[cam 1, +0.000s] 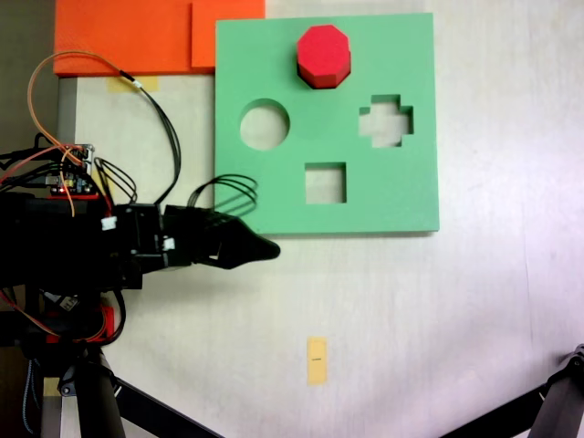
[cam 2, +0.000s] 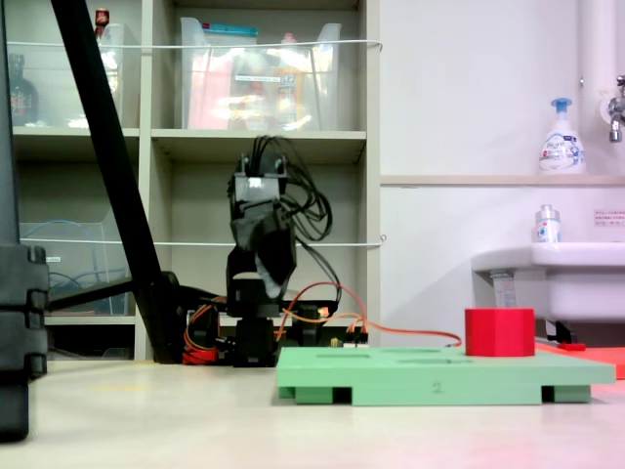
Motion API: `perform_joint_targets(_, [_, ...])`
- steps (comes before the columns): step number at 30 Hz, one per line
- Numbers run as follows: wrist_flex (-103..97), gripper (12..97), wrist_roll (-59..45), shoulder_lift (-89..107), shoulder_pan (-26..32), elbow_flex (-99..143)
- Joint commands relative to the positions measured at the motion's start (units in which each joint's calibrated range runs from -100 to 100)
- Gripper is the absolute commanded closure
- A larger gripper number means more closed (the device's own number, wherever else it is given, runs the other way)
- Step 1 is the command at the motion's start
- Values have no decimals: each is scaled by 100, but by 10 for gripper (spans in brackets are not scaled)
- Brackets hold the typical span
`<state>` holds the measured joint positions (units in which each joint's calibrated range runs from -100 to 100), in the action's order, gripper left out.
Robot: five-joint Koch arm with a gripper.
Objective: Put the octagonal pillar block into the corresponding hole
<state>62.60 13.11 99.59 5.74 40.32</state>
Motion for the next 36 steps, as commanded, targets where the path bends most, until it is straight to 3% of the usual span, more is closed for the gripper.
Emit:
perform_joint_targets(1, [-728, 495, -200, 41, 0, 574])
perform_joint_targets(5, [-2442, 497, -249, 41, 15, 2408])
perform_joint_targets(9, [-6256, 498, -410, 41, 29, 5359])
perform_joint_targets(12, [-7902, 567, -684, 41, 29, 5968])
perform_joint_targets(18, [-6544, 567, -835, 41, 24, 5968])
perform_joint_targets(22, [-6323, 633, -786, 41, 5, 5968])
perform_joint_targets(25, [-6439, 596, -786, 41, 5, 5968])
perform_joint_targets(36, [-6439, 593, -786, 41, 10, 5968])
